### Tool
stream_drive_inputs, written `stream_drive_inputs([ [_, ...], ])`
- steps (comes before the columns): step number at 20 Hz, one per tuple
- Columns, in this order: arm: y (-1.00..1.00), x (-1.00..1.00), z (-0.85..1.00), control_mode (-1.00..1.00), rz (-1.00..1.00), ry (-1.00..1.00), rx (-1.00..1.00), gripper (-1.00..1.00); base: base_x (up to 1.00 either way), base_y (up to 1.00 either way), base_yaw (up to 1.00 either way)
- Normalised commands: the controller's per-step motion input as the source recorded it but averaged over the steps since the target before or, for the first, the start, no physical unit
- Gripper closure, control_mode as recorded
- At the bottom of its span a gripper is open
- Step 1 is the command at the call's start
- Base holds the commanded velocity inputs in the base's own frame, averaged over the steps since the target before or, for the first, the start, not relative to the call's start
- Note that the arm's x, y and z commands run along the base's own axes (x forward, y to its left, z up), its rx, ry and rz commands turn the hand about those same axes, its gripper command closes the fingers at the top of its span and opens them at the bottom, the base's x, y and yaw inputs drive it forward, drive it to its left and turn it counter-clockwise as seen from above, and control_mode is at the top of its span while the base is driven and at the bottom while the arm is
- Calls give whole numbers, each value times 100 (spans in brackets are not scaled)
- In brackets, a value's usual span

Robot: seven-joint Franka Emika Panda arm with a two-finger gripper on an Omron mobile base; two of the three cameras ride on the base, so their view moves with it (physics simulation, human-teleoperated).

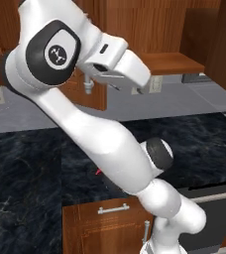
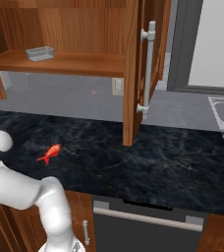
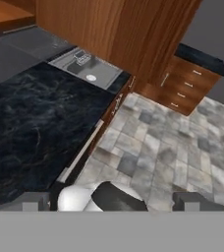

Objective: Retrieve the tupperware from the cabinet, then place the raw meat into the tupperware to avoid contamination.

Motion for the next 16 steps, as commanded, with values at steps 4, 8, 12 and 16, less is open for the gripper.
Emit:
stream_drive_inputs([
  [4, -23, -69, 21, -100, -14, 12, 21, -100, 0, 0, 0],
  [8, -46, -74, 25, -100, 0, 4, 27, -100, 0, 0, 0],
  [12, -56, -47, 14, -100, 1, 13, 27, -100, 0, 0, 0],
  [16, -40, -2, 21, -100, 13, 20, 28, -100, 0, 0, 0],
])
